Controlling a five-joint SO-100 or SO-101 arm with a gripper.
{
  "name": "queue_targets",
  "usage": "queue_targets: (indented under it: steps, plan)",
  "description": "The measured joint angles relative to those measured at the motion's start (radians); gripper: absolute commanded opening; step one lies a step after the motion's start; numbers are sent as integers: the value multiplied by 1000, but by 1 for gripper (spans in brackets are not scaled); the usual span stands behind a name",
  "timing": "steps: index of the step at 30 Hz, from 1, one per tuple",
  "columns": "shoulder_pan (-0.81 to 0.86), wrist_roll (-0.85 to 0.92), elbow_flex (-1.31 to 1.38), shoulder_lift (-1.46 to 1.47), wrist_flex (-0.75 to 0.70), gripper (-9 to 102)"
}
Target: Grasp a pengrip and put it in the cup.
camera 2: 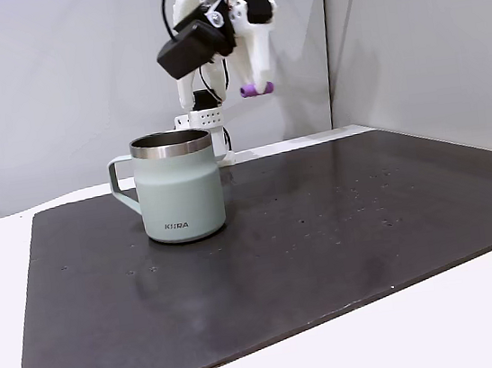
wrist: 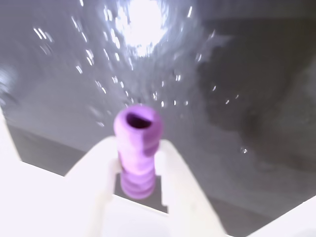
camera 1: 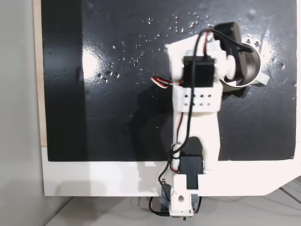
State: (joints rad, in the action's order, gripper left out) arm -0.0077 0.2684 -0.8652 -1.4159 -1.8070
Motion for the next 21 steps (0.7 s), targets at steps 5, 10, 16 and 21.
queue_targets:
  steps: [5,10,16,21]
  plan:
    - [156,74,-46,-78,-2,0]
    - [288,141,-49,-83,-6,0]
    - [348,175,41,-12,-8,0]
    - [373,181,140,41,-8,0]
